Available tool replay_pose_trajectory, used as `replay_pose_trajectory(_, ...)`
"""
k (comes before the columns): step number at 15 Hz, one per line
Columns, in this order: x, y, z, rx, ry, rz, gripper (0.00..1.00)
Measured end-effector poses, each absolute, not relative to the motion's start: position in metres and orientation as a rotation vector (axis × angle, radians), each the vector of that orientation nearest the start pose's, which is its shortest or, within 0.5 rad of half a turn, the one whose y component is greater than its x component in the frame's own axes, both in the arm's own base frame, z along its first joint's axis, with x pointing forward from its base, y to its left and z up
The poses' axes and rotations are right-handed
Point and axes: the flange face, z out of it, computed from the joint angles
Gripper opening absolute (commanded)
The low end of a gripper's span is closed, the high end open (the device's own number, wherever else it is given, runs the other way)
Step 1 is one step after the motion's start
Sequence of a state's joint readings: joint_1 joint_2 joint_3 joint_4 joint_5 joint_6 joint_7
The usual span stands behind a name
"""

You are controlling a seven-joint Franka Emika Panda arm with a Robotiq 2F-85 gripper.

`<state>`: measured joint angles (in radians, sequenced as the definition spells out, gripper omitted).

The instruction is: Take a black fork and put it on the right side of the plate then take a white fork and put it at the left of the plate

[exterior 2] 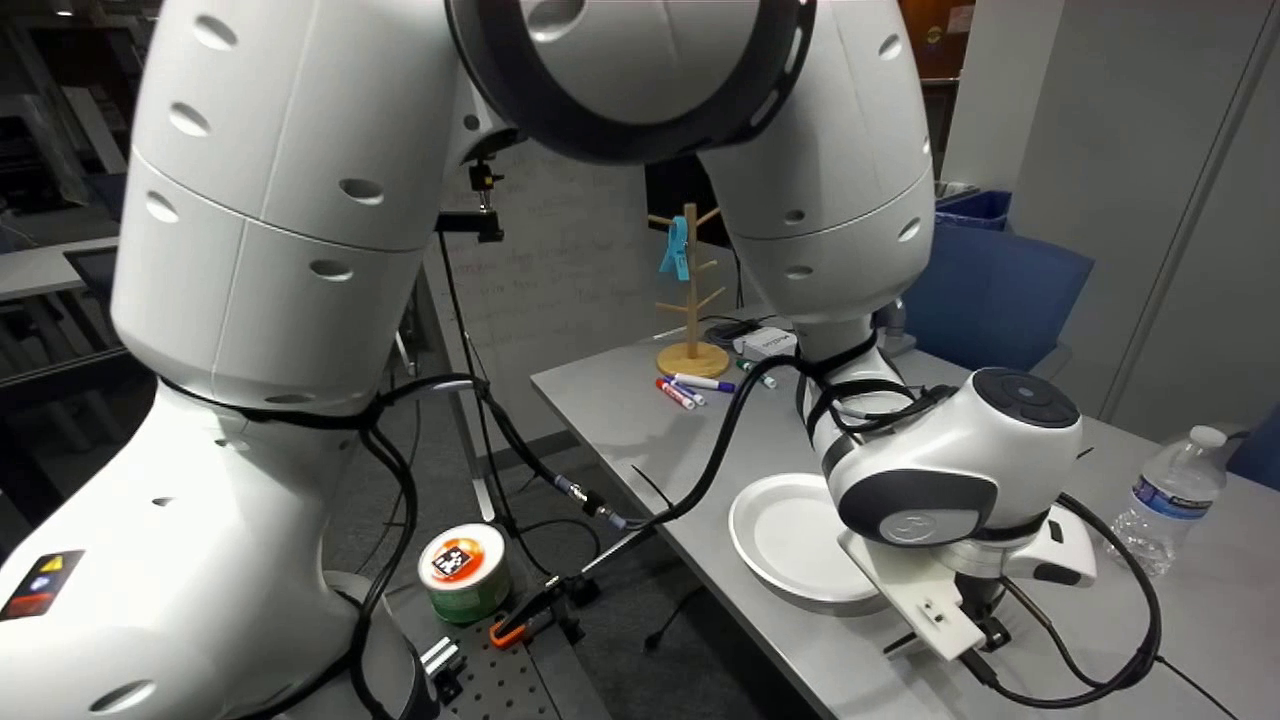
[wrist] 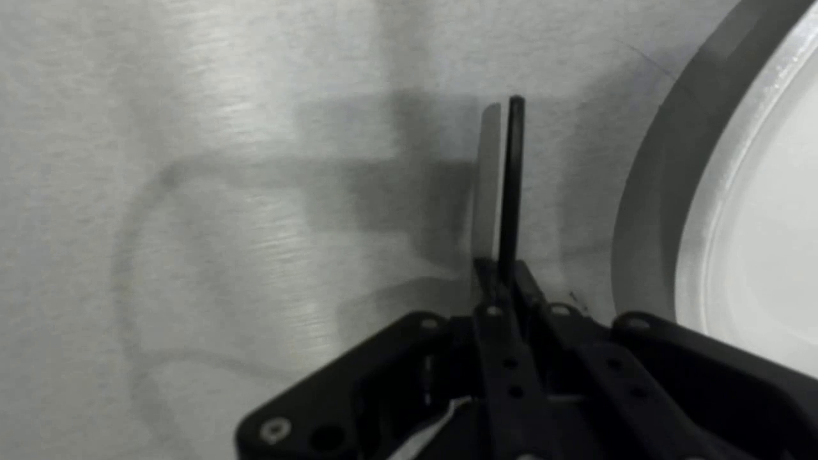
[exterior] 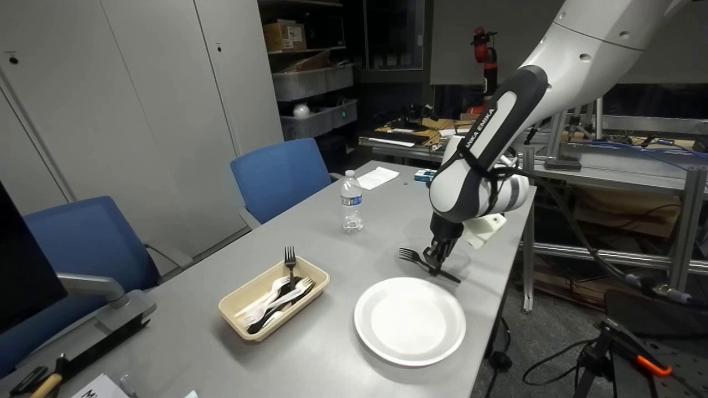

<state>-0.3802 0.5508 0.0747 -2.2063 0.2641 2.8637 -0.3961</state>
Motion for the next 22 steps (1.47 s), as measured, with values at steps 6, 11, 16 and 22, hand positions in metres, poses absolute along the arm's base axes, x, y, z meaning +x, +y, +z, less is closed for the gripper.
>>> replay_pose_trajectory(6,0.528,-0.172,0.136,-3.02,0.244,-0.184,0.01)
replay_pose_trajectory(11,0.526,-0.176,0.136,-3.026,0.248,-0.182,0.37)
replay_pose_trajectory(16,0.521,-0.184,0.134,-3.055,0.211,-0.164,0.75)
replay_pose_trajectory(22,0.518,-0.184,0.133,-3.065,0.189,-0.15,1.0)
